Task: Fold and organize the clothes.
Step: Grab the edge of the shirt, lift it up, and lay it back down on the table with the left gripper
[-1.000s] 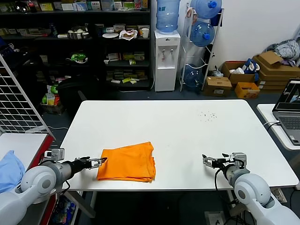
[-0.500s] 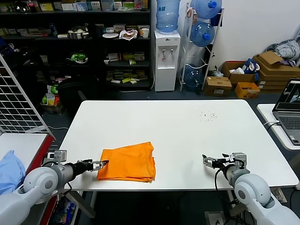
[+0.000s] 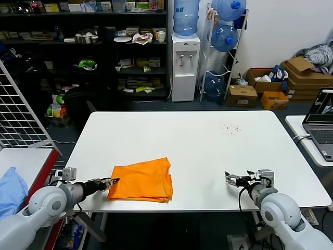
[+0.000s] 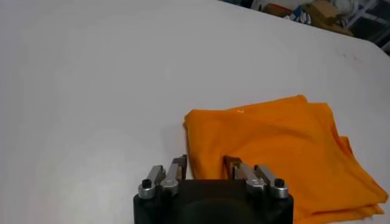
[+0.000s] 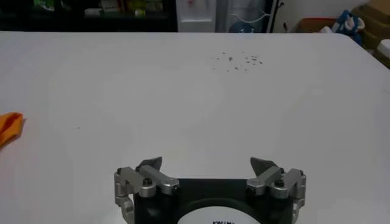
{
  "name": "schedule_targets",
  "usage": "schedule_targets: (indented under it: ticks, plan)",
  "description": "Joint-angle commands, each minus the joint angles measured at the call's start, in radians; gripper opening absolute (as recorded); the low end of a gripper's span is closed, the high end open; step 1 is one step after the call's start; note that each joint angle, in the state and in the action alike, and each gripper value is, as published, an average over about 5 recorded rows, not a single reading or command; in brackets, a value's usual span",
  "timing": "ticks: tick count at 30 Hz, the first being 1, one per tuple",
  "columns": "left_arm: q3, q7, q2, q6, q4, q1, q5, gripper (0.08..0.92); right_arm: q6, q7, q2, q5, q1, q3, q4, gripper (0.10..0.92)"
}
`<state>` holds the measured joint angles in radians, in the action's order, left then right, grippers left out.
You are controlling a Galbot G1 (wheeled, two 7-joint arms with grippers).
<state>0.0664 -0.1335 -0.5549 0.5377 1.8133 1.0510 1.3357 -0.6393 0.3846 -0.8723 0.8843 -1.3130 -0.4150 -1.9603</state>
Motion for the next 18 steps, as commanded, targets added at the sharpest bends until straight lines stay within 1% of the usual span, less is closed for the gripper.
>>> schedule_targets:
  ticks: [1, 11, 12, 15, 18]
  plan:
    - [0.003, 0.001, -0.005, 0.000, 0.001, -0.001, -0.002, 0.417, 0.000, 0.001, 0.002, 0.000, -0.001, -0.001, -0.001, 0.921]
    - [0.013, -0.013, -0.011, -0.003, 0.023, 0.009, 0.000, 0.131, 0.001, 0.003, 0.003, 0.001, 0.003, 0.001, -0.001, 0.921]
    - [0.019, -0.018, -0.012, -0.003, 0.028, 0.009, 0.002, 0.114, 0.001, 0.003, 0.003, 0.001, 0.004, 0.001, -0.001, 0.921]
    - [0.042, -0.036, -0.007, -0.003, 0.053, 0.009, 0.005, 0.095, 0.002, 0.002, 0.002, 0.001, 0.004, 0.001, -0.001, 0.921]
    - [0.074, -0.053, 0.026, -0.003, 0.095, 0.007, 0.006, 0.095, 0.005, 0.000, 0.000, -0.002, 0.008, 0.002, 0.000, 0.921]
